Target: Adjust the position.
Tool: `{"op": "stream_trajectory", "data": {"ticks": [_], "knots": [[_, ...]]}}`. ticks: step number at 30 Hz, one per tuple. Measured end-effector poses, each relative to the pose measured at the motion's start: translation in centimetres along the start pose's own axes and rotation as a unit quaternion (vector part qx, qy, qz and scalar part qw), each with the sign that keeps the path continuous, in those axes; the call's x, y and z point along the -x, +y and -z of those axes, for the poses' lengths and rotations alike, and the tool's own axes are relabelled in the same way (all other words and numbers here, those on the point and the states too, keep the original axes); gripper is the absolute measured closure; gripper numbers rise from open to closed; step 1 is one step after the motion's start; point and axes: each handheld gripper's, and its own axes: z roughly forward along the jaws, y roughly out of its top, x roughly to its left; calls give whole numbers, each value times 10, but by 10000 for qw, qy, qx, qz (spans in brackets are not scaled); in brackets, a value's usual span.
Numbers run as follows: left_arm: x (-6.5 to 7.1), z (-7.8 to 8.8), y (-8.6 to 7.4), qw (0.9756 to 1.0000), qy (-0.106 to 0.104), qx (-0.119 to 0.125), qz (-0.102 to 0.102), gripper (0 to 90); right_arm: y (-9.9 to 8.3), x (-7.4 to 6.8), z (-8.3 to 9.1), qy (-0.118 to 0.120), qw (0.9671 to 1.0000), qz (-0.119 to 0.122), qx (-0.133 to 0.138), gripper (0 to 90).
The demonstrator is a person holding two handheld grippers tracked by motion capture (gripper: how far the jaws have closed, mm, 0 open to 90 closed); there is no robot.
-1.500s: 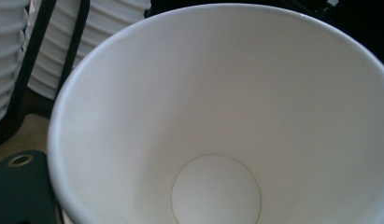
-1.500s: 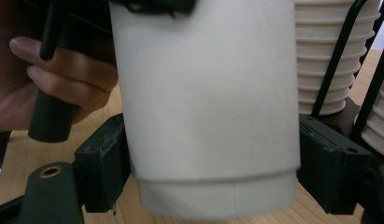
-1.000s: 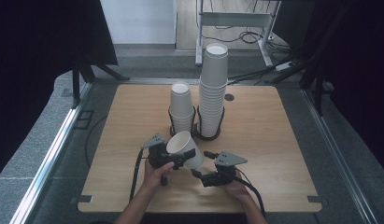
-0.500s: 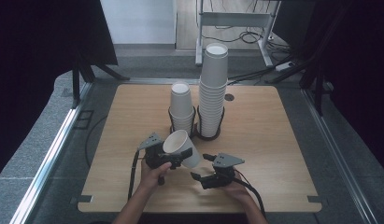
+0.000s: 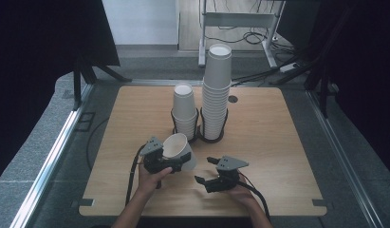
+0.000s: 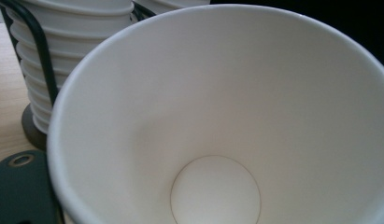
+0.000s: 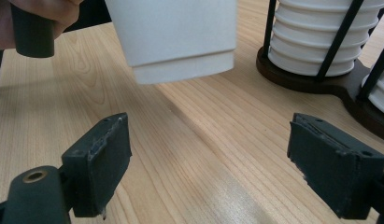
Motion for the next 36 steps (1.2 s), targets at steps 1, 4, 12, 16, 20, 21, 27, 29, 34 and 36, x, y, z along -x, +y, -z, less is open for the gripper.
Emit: {"op": "stream_trajectory", "data": {"ticks": [1,4,12,16,20,21,27,29,34,36], "knots": [[0,0,0,10000,18,-14,-18,130,0,0,0,-10,10000,-2,4,139],[-2,1,-1,10000,34,-43,-26,130,0,1,1,-9,10000,-28,16,140],[-13,7,-3,9998,166,-64,29,130,0,1,2,-19,10000,-35,29,143],[-17,10,-4,9996,276,-73,43,130,0,1,2,-29,10000,-22,13,143],[-21,12,-5,9992,382,-79,68,130,0,1,2,-34,10000,-28,23,144],[-22,13,-5,9992,383,-69,80,130,0,1,2,-38,10000,-19,17,144],[-29,19,-5,9987,501,-30,130,130,0,1,3,-65,10000,-4,43,149],[-31,20,-5,9984,553,-26,140,130,0,1,3,-66,10000,-3,54,150],[-37,24,-6,9976,678,-27,146,130,0,1,3,-84,9999,7,65,153],[-39,25,-6,9974,706,-9,165,130,-1,1,3,-87,9999,20,55,153]]}}
